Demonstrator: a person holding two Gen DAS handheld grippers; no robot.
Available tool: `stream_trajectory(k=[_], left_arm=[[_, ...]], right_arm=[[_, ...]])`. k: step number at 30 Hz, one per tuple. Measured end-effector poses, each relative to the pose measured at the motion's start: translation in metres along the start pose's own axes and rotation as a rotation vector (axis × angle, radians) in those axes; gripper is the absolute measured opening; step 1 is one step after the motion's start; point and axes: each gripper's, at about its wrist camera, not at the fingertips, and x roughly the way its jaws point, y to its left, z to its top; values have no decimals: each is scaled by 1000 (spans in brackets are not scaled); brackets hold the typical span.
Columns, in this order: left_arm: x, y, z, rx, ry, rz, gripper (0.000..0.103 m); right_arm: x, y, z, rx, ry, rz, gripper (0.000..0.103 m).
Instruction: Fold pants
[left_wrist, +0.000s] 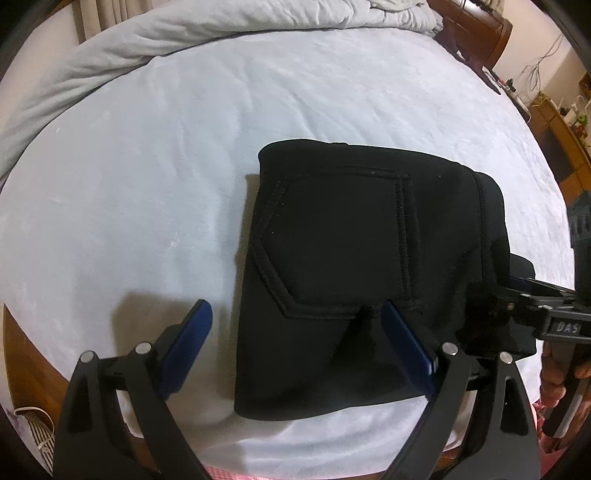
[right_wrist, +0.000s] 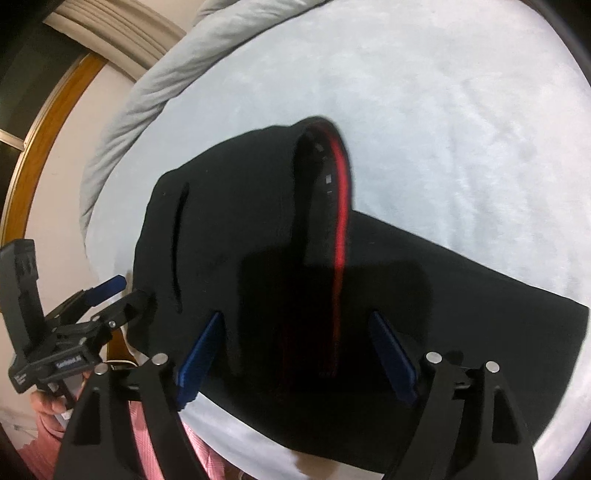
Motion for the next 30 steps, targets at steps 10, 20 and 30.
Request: stream_trajectory(k=[10, 20, 30], left_arm=[[-13, -14, -5, 7, -36, -6, 92], [-34, -30, -6, 25, -86, -5, 92], [-40, -56, -7, 75, -92, -22, 92]], right_arm=[[2, 16, 1, -59, -36, 67, 27], [-59, 9, -18, -31, -157, 216, 17], [-120, -30, -39, 39, -230, 151, 17]])
